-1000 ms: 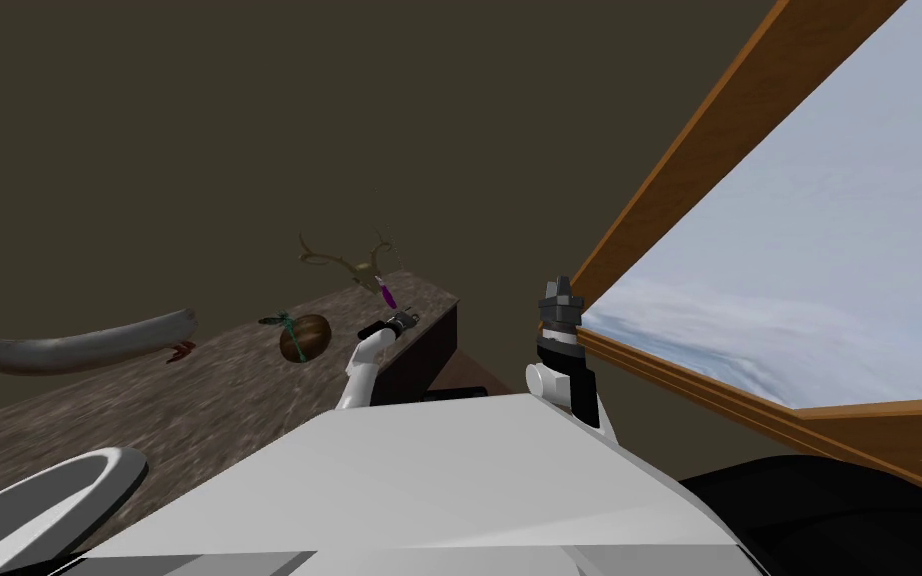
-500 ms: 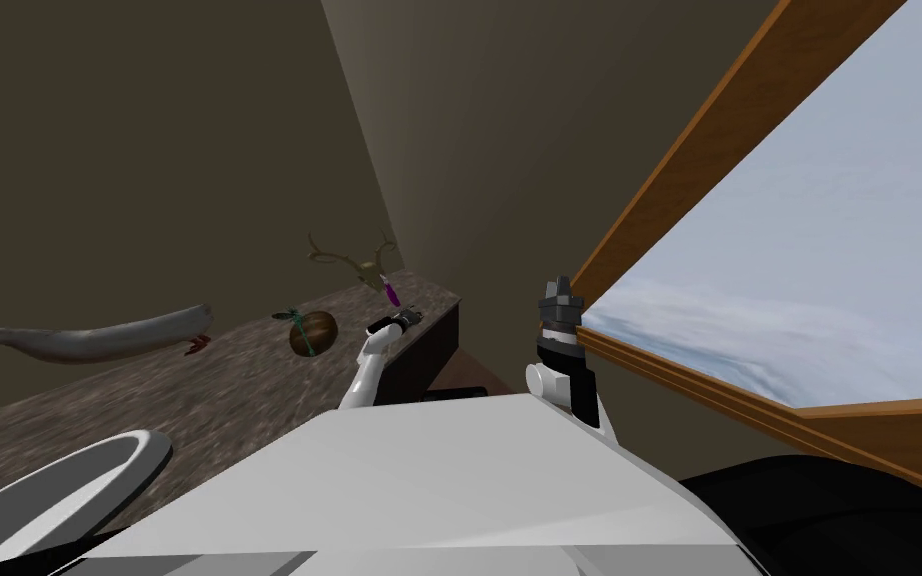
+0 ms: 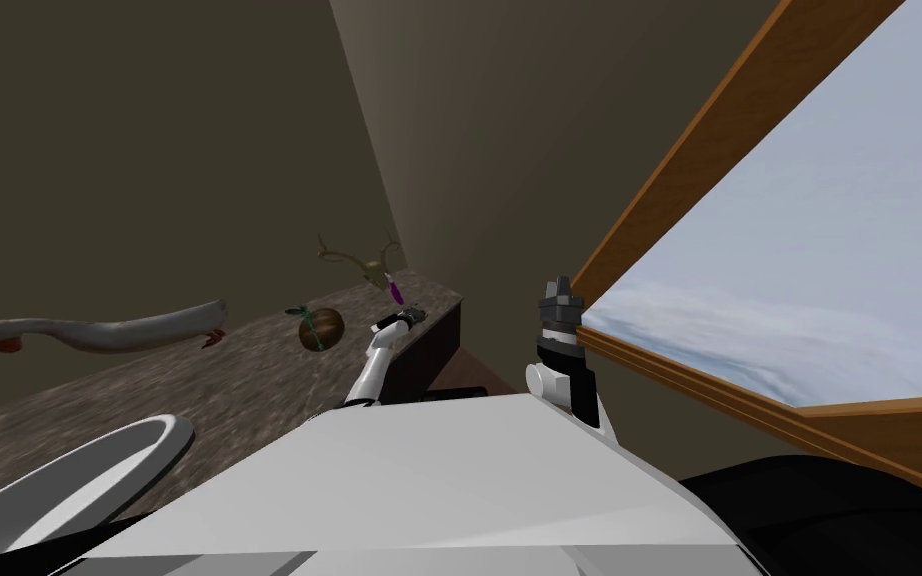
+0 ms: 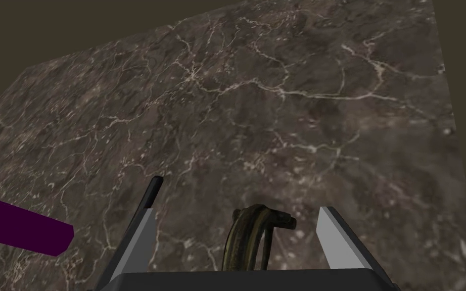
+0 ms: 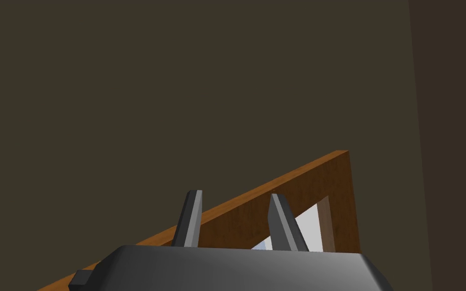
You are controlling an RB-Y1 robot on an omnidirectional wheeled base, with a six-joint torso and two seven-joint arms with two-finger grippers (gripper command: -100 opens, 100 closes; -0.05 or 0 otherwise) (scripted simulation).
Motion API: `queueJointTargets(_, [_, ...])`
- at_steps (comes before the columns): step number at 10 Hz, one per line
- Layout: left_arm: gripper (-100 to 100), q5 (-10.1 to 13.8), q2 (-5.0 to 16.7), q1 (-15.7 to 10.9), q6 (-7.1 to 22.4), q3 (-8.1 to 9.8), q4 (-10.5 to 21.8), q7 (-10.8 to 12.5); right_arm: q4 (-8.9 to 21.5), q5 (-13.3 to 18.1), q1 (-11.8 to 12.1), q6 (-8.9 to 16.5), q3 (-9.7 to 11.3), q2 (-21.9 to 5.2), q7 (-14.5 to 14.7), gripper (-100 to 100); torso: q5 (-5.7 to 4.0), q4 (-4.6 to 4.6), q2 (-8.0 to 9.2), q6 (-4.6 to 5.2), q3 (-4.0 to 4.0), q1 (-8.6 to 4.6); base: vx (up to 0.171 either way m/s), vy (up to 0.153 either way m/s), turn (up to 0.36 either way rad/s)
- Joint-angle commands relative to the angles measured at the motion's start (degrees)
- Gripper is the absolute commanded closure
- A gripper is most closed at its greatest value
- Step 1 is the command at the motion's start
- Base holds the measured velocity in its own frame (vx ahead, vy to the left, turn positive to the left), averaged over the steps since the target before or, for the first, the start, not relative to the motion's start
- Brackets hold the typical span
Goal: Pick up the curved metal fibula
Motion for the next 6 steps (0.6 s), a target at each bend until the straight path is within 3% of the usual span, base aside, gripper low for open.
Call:
queueJointTargets(1, [-100, 0.29, 0.47, -2.86, -2.86, -1.02, 2.86, 0.37, 0.0, 0.0, 0.0, 0.0, 0.0, 0.0, 0.0, 0, 0.0, 0.0, 0.0, 0.0, 0.0, 0.0, -0.042, 0.027, 0.102])
queueJointTargets(3, [-100, 0.29, 0.47, -5.66, -3.31, -1.02, 6.33, 0.37, 0.0, 0.0, -0.01, 0.0, 0.0, 0.0, 0.0, 0, 0.03, 0.02, 0.11, 0.01, 0.06, 0.12, -0.046, 0.027, 0.019])
queueJointTargets(4, [-100, 0.29, 0.47, -5.66, -3.31, -1.02, 8.25, 0.37, 0.0, 0.0, 0.0, 0.0, 0.0, 0.0, 0.0, 0, 0.02, 0.01, 0.07, 0.0, 0.03, 0.09, -0.007, 0.007, -0.007])
queueJointTargets(5, [-100, 0.16, 0.6, -8.56, -6.44, -2.01, 10.49, 0.88, 0.0, 0.0, 0.0, 0.0, 0.0, 0.0, 0.0, 0, 0.02, -0.02, -0.01, 0.0, -0.01, 0.04, -0.04, 0.025, 0.114])
queueJointTargets(6, [-100, 0.16, 0.6, -10.26, -6.44, -2.01, 12.47, 0.88, 0.0, 0.0, 0.0, 0.0, 0.0, 0.0, 0.0, 0, 0.02, 0.0, 0.05, -0.02, 0.02, 0.1, -0.049, 0.034, 0.046])
